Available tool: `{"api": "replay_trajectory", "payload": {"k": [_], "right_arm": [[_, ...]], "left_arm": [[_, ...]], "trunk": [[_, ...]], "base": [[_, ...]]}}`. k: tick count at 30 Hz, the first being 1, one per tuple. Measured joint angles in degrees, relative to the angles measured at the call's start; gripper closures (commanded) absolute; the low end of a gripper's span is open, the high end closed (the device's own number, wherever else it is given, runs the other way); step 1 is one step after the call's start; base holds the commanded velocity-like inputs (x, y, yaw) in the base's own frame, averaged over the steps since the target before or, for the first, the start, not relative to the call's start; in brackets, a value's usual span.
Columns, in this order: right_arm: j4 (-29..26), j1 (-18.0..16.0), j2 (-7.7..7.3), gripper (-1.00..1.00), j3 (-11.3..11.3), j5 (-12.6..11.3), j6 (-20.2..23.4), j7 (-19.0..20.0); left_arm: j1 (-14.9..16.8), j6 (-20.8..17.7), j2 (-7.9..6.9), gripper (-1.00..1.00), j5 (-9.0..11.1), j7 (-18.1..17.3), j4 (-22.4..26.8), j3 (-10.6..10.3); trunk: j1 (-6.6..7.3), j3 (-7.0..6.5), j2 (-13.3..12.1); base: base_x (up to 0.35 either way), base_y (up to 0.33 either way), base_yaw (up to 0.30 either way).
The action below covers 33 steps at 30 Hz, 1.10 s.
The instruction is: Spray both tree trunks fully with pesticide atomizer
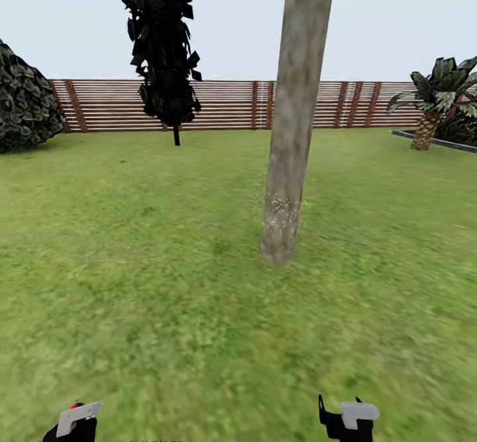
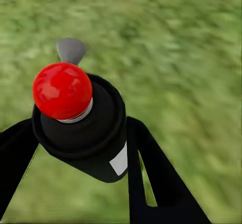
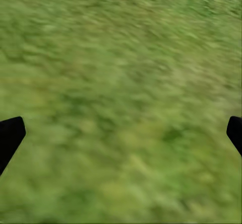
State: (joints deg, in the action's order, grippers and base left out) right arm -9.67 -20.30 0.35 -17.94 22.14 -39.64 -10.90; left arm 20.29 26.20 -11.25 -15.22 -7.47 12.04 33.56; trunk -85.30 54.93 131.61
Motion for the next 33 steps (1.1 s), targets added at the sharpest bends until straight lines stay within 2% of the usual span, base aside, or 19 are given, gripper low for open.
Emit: {"api": "replay_trajectory", "payload": {"k": [22,27,33], "right_arm": [[-0.2,0.0,0.40,-1.00,0.0,-0.1,-0.1,-0.3],[-0.1,0.0,0.65,-1.00,0.0,0.0,0.0,-6.1],[0.0,0.0,0.70,-1.00,0.0,0.1,0.0,-6.8]], "left_arm": [[0.0,0.0,0.00,1.00,0.0,0.0,0.0,0.0],[0.0,0.0,0.00,1.00,0.0,0.0,-0.1,0.0],[0.0,0.0,0.00,1.00,0.0,0.0,-0.1,0.0]], "trunk": [[0.00,-0.42,0.0],[0.00,-0.40,0.0],[0.00,-0.20,0.0]], "base": [[0.000,0.000,0.269],[0.000,0.000,0.282],[0.000,0.000,0.277]]}}
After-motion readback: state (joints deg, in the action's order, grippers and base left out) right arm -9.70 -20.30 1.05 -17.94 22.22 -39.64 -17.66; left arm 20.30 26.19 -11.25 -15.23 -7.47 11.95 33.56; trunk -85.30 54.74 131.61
